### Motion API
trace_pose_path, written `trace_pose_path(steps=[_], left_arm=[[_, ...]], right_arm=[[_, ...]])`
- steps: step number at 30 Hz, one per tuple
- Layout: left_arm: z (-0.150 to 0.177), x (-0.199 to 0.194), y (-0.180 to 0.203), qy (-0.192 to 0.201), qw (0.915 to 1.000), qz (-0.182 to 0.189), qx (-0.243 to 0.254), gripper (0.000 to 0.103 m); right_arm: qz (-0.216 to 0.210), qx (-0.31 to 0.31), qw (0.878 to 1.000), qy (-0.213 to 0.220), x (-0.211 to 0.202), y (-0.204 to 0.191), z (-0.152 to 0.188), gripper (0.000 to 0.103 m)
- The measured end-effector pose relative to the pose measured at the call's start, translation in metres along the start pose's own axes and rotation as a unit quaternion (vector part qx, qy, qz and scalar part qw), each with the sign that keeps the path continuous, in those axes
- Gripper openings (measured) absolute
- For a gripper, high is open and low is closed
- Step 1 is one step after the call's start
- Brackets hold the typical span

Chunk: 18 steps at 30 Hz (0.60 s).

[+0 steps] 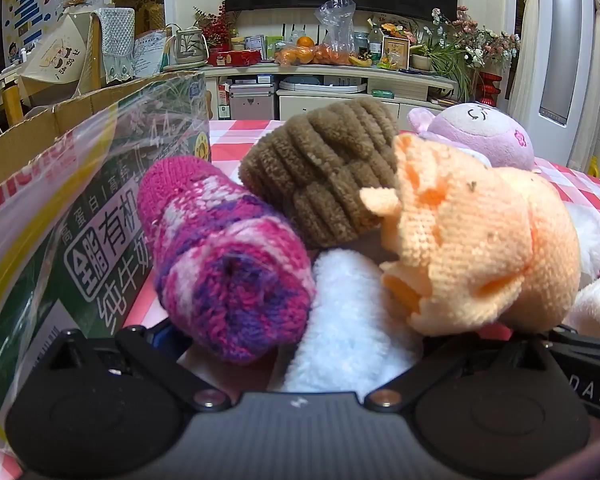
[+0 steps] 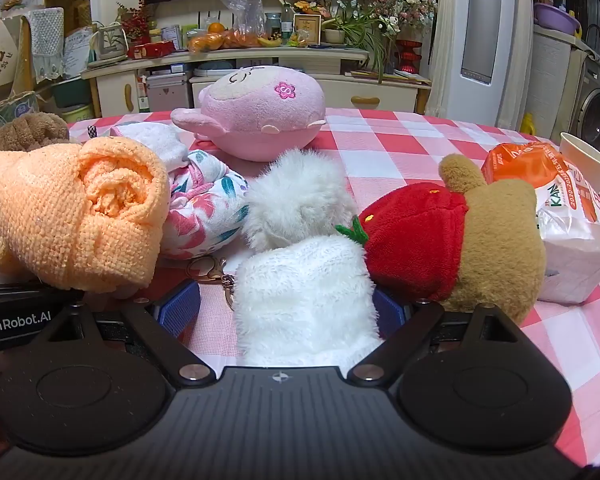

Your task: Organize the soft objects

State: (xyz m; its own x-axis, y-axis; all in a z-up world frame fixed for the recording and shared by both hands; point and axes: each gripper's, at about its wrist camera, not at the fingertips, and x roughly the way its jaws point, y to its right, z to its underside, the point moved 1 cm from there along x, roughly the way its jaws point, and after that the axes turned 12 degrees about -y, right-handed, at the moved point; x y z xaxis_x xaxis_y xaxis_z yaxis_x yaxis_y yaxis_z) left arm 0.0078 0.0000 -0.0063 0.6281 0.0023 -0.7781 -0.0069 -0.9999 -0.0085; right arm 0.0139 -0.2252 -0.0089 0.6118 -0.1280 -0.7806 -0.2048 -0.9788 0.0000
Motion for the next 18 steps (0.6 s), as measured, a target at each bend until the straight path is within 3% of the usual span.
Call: trace_pose_path(steps=[12,18], left_arm=[[0.015,-0.013,-0.006,-0.008,0.9999,0.003,0.010,0.103],[0.023,-0.026,-0.003,-0.010,0.9993,0.001,0.036,0.102]], right_arm=[[-0.018,-0.020,1.000,-0.002,-0.001,0.000,0.000,0.103],[-0.004,-0.012,1.000,-0.004,-0.005,0.003,0.009,0.103]])
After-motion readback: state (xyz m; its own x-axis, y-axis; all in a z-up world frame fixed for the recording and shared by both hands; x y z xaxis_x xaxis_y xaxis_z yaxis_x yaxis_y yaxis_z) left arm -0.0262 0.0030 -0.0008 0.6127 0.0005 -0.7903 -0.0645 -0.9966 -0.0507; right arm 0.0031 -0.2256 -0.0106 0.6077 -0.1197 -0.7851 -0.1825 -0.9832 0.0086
